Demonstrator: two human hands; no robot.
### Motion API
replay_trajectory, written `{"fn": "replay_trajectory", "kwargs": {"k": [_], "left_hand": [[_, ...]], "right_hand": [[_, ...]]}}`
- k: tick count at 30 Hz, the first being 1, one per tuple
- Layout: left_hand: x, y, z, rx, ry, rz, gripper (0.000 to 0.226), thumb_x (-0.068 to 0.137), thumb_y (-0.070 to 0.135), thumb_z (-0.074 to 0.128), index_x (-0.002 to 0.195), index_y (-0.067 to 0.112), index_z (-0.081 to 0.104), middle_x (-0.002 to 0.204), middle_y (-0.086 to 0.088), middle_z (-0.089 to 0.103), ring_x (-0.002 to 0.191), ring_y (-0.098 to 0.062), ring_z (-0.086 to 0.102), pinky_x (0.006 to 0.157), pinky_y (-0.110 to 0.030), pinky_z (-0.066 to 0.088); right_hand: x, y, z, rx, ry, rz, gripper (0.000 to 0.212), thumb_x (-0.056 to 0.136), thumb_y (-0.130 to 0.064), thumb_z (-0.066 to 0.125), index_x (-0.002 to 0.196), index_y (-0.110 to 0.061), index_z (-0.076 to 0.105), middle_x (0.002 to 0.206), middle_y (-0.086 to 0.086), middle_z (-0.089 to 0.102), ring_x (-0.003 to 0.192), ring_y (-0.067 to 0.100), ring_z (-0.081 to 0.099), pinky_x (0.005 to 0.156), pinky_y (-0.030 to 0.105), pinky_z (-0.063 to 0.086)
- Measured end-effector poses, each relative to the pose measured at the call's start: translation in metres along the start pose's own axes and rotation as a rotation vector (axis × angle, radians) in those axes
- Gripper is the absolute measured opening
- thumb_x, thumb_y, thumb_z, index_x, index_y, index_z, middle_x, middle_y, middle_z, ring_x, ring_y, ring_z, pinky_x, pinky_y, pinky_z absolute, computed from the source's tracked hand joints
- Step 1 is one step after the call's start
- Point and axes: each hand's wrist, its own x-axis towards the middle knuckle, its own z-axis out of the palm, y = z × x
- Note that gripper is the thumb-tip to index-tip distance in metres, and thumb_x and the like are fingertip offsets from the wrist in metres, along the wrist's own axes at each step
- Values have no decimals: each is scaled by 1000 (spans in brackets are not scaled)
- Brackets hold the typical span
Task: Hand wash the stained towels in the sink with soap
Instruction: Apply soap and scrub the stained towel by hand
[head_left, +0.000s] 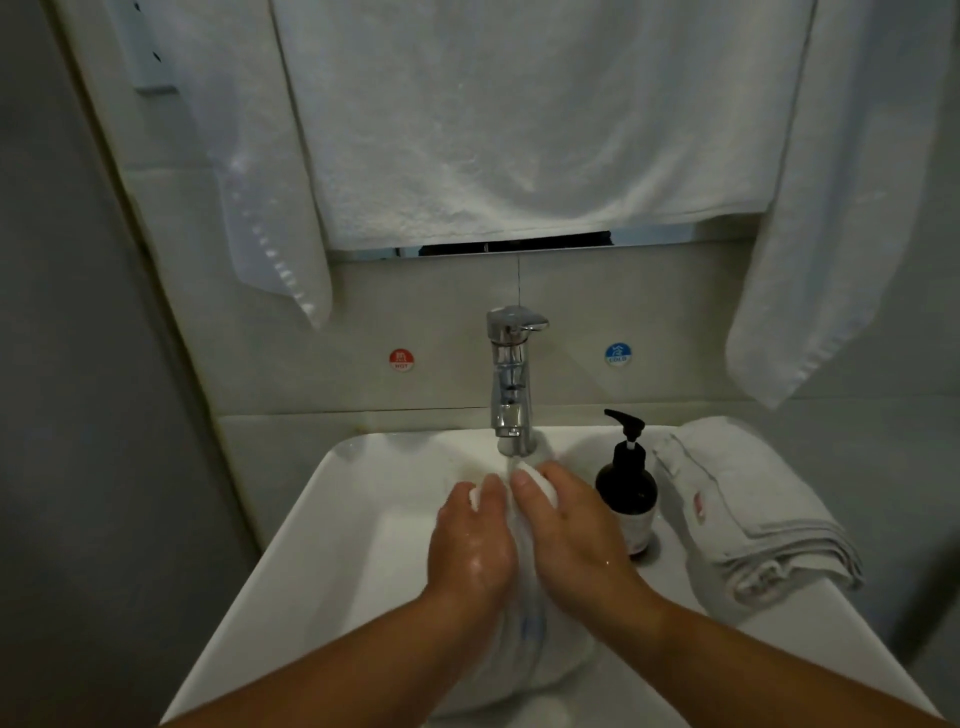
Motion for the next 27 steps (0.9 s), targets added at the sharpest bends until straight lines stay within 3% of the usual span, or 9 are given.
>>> {"fn": "replay_trajectory", "kwargs": {"k": [4,9,11,13,16,20,22,25,27], "left_hand": [[-8,8,7,92,-68,154,27,105,42,43,107,21,59,96,4,63,86,-10,59,70,-19,44],[5,6,3,62,15,103,23,106,40,42,104,21,54,94,2,63,83,-12,59,69,-23,44],[-8,7,7,83,-71,191,18,105,40,44,104,24,53,88,8,61,80,-5,58,62,-10,41],[3,5,8,83,-61,195,17,105,36,48,99,23,56,87,8,62,82,-9,60,63,-7,41],[26,-3,-1,24,24,28,20,105,35,47,104,18,59,97,-1,66,93,-21,63,79,-29,49],[-6,-6,4,59,-94,164,21,105,42,42,106,25,55,95,5,66,88,-11,62,76,-27,47],[0,-4,7,50,-71,206,15,104,37,47,101,25,57,91,7,65,86,-12,62,72,-25,46],[31,-12,2,66,-8,91,18,104,29,48,98,18,61,95,-1,67,92,-22,64,78,-32,49],[32,-19,-1,54,-37,39,21,104,31,48,96,16,61,96,-4,67,92,-24,65,82,-36,53]], "right_hand": [[12,14,2,-10,-7,133,31,104,-41,45,94,-25,69,88,-10,72,88,8,67,78,27,52],[10,8,4,-16,28,55,29,103,-43,49,91,-23,67,85,-8,71,83,3,65,81,30,53],[20,10,-1,52,21,150,29,103,-39,50,92,-22,70,88,-5,73,86,9,68,86,37,55],[19,13,0,49,-7,193,29,104,-38,48,94,-22,70,89,-5,72,87,10,67,82,31,54],[3,4,8,-121,-60,-5,25,103,-41,47,91,-25,62,86,-9,67,81,3,62,65,11,42],[17,10,0,-21,-11,80,20,103,-33,51,93,-23,65,88,-7,69,87,9,66,82,32,53],[17,13,-1,-32,-15,91,20,104,-29,49,95,-23,65,89,-7,70,88,10,66,85,35,54],[2,4,9,-118,-69,-67,19,104,-30,52,90,-31,64,83,-14,69,82,-3,64,72,13,47],[5,4,10,-125,-75,-114,17,103,-28,54,90,-34,64,84,-17,70,84,-5,64,71,9,44]]}}
